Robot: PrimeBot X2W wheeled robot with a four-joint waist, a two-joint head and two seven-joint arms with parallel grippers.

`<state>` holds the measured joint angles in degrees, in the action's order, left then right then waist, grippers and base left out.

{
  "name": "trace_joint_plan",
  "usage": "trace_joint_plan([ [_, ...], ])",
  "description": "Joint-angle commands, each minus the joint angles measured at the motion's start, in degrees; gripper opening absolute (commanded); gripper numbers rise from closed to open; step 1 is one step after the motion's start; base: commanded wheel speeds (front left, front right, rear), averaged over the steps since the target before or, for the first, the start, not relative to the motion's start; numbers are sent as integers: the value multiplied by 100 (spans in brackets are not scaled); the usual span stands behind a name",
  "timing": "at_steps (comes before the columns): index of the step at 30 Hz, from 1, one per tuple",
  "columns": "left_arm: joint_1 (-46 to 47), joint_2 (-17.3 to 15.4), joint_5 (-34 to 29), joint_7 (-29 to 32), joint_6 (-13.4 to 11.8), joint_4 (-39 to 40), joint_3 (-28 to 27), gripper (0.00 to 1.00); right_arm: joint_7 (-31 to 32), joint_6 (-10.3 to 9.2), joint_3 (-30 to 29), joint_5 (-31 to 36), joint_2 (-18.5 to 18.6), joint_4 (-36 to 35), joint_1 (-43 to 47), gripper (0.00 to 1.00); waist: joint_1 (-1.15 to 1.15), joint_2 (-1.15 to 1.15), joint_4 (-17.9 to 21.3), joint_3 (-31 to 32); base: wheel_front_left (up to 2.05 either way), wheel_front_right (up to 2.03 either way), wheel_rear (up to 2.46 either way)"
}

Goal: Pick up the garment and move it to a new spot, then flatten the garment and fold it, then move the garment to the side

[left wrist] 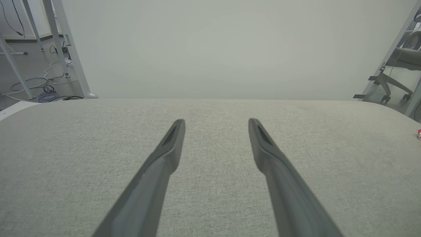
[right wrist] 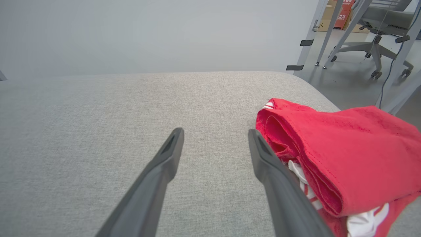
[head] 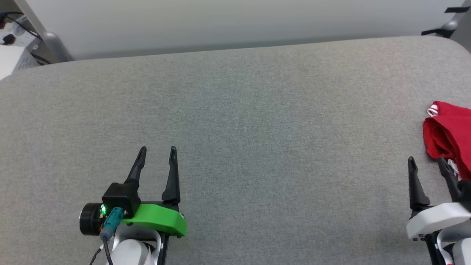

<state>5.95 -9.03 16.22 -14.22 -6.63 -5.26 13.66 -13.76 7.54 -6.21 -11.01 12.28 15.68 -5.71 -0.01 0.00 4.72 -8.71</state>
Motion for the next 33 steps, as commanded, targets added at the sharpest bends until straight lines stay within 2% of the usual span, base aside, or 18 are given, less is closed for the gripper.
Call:
trace_joint_plan([
  [1, -94, -38, 25, -56, -41, -37, -78, 100, 78, -5, 80, -5, -75, -181, 97, 100, 1, 0, -277, 286, 0, 0, 0],
  [7, -399, -157, 131, -70, -131, -102, -393, 100, 340, -5, 516, -18, -304, -935, 416, 100, 1, 0, -292, 505, 0, 0, 0],
  [13, -822, -164, 170, -74, -171, -132, -481, 100, 544, -5, 722, 58, -424, -1562, 884, 100, 1, 0, -216, 750, 0, 0, 0],
  [19, -1105, -113, 171, -76, -197, -97, -445, 100, 712, -5, 677, 120, -530, -2062, 1351, 100, 1, 0, -190, 987, 0, 0, 0],
  [33, -1265, -196, 132, -6, -143, -136, -265, 100, 900, -5, 615, 175, -743, -2572, 1790, 100, 1, 0, -165, 1184, 0, 0, 0],
])
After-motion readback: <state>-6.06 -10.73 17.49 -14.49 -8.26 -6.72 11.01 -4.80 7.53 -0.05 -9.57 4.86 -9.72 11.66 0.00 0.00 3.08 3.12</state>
